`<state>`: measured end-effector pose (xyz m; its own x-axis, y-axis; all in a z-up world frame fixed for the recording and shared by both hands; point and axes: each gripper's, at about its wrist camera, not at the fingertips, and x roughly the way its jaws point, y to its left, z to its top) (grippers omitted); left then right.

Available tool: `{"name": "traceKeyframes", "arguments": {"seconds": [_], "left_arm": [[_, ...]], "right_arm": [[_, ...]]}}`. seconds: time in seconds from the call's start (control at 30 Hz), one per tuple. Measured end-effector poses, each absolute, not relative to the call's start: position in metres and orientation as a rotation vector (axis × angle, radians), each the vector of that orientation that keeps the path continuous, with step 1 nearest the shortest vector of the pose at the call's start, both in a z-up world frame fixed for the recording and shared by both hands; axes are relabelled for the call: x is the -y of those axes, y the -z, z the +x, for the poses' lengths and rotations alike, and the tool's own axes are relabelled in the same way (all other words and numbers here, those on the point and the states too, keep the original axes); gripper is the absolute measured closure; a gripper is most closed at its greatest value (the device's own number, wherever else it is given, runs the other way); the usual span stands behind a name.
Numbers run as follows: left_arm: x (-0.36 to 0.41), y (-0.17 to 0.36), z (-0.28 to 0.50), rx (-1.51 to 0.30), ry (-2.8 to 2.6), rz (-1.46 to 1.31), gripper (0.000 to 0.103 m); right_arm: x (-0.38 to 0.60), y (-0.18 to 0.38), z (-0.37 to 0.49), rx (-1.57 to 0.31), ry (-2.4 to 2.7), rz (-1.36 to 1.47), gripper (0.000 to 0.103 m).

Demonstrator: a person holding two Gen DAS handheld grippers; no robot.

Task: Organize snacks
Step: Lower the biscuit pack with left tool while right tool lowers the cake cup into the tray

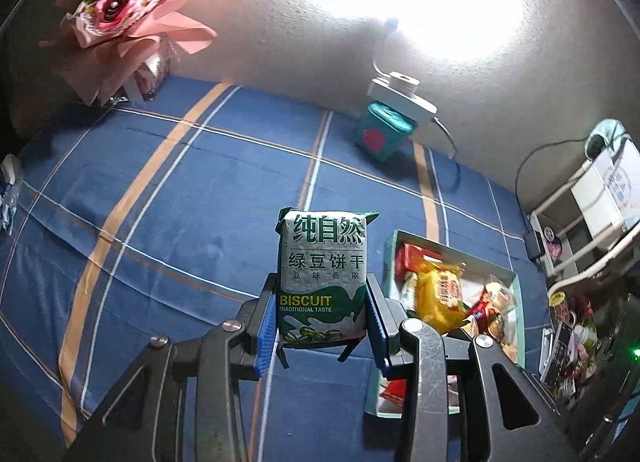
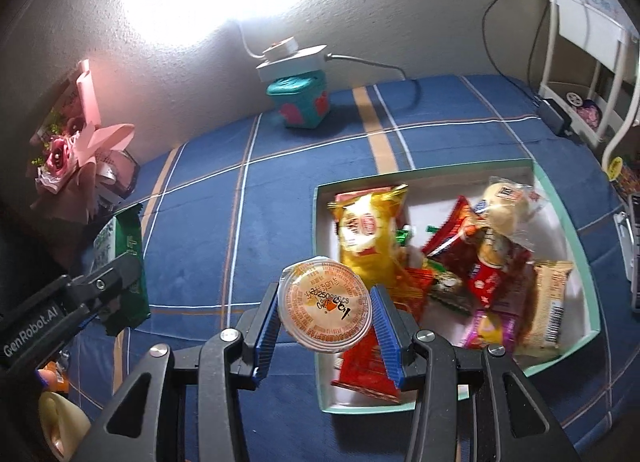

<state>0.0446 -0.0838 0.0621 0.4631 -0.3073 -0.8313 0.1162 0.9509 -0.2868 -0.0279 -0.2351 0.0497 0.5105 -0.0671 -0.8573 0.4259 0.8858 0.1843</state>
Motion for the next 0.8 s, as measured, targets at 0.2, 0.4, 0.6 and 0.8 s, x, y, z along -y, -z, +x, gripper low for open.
{"name": "traceKeyframes", "arguments": {"seconds": [0.2,0.4,0.6,0.8], "left_arm": [[0.106,-0.063,0.037,-1.069,0.316,-0.17,0.062],[0.134,-0.062,0.026,-1.088,0.391,-0.13,0.062],[0.173,-0.059,0.008,-1.113,0.493,-0.071,0.062],[0.201,-0.05,-0.003,-1.148,0.549,-0.014,0.062]], "right_arm": [[0.264,-0.052,-0.045,-0.995,0.375,0.429,0.056],[0.302,-0.057,-0.066,-0.981,0.484,0.462,0.056],[0.329,-0.062,-0.087,-0.959,0.542,0.503,0.056],[0.339,-0.061,-0.095,-0.961,0.557,0.516,0.056]]}}
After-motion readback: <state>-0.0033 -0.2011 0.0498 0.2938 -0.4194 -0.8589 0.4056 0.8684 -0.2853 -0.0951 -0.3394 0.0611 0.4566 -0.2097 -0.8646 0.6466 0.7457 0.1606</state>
